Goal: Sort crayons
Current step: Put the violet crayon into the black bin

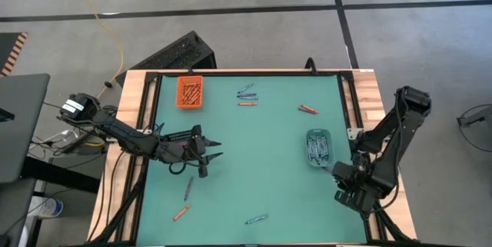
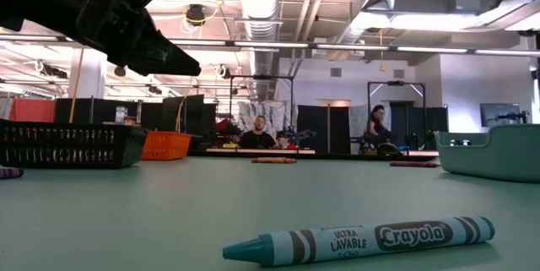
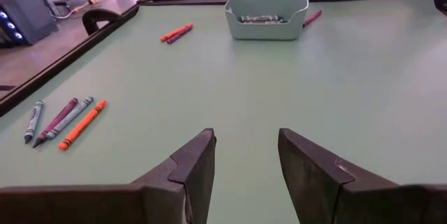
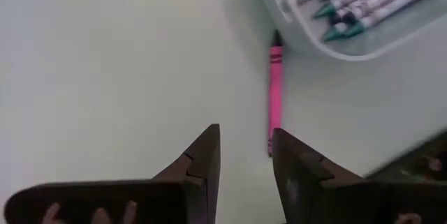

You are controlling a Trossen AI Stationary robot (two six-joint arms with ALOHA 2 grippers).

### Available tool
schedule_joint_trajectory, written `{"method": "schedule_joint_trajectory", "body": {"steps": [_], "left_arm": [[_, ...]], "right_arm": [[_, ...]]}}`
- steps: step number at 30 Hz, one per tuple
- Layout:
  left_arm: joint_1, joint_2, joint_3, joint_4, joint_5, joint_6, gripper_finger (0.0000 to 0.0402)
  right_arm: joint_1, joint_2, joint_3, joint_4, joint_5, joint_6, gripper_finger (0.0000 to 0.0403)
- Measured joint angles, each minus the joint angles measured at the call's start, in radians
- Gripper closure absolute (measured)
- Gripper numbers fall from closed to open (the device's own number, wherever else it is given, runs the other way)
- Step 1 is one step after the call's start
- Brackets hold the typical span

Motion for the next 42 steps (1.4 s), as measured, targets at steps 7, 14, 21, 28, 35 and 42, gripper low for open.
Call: {"method": "schedule_joint_trajectory", "body": {"steps": [7,14,21,28,35,42], "left_arm": [[0.000,0.000,0.000,0.000,-0.001,-0.003,0.0254],[0.000,0.000,0.000,-0.007,-0.003,-0.005,0.0254],[0.000,0.000,0.000,-0.008,-0.003,-0.006,0.0254],[0.000,0.000,0.000,-0.008,-0.003,-0.006,0.0254],[0.000,0.000,0.000,-0.008,-0.003,-0.006,0.0254],[0.000,0.000,0.000,-0.008,-0.002,-0.006,0.0254]], "right_arm": [[0.030,-0.001,-0.090,0.083,-0.001,0.018,0.0282],[0.036,-0.001,-0.145,0.084,-0.001,0.046,0.0282],[0.006,-0.001,-0.204,0.157,-0.021,0.047,0.0282],[-0.023,-0.004,-0.258,0.238,-0.063,0.028,0.0282],[-0.057,-0.006,-0.260,0.273,-0.083,-0.048,0.0311],[-0.094,-0.056,-0.265,0.282,-0.109,-0.094,0.0369]]}}
